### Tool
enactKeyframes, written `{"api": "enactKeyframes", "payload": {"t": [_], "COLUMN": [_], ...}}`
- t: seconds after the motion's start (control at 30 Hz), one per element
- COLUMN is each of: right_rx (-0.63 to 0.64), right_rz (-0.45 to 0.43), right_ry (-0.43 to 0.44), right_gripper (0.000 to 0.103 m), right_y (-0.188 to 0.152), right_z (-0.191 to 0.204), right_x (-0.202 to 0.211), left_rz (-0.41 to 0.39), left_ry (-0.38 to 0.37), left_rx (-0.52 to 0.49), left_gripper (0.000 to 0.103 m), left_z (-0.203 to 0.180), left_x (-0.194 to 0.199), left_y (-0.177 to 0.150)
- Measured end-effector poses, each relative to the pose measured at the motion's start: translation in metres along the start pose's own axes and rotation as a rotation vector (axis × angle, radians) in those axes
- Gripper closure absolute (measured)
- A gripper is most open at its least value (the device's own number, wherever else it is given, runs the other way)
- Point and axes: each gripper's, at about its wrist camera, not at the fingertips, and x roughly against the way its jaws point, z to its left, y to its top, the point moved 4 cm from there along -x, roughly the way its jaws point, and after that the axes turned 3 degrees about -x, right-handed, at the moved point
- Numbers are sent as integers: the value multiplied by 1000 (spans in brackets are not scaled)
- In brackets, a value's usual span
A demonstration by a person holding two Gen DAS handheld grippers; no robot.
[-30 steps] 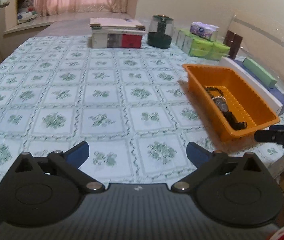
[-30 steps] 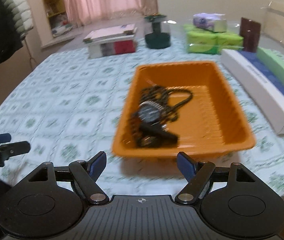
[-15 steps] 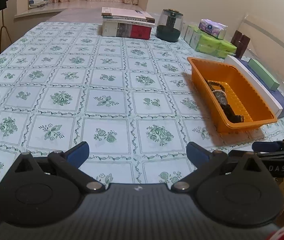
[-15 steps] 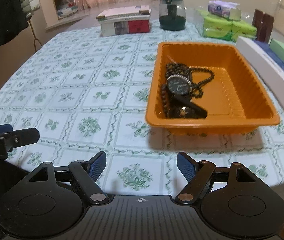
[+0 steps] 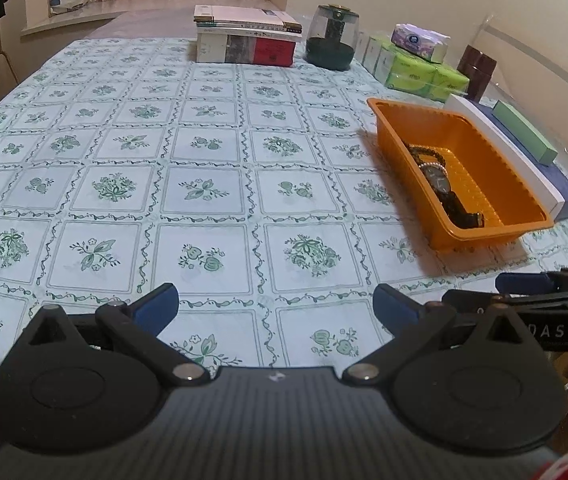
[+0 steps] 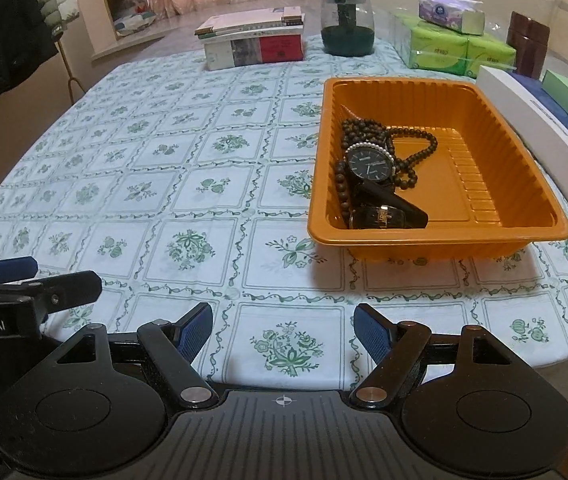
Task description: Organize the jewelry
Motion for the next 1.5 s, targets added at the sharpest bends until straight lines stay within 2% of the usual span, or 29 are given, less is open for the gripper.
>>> {"api": "enactKeyframes", "payload": {"t": [1.5], "right_rx": [-2], "right_rz": [-9], "right_ry": [2], "right_gripper": [26], "right_y": [6], "right_z": [1], "right_x": [4], "left_rz": [17], "left_ry": [7], "left_rx": [-28], "left_gripper": [0], "left_z": [-4], "left_x": [-6], "left_y": [-1]}}
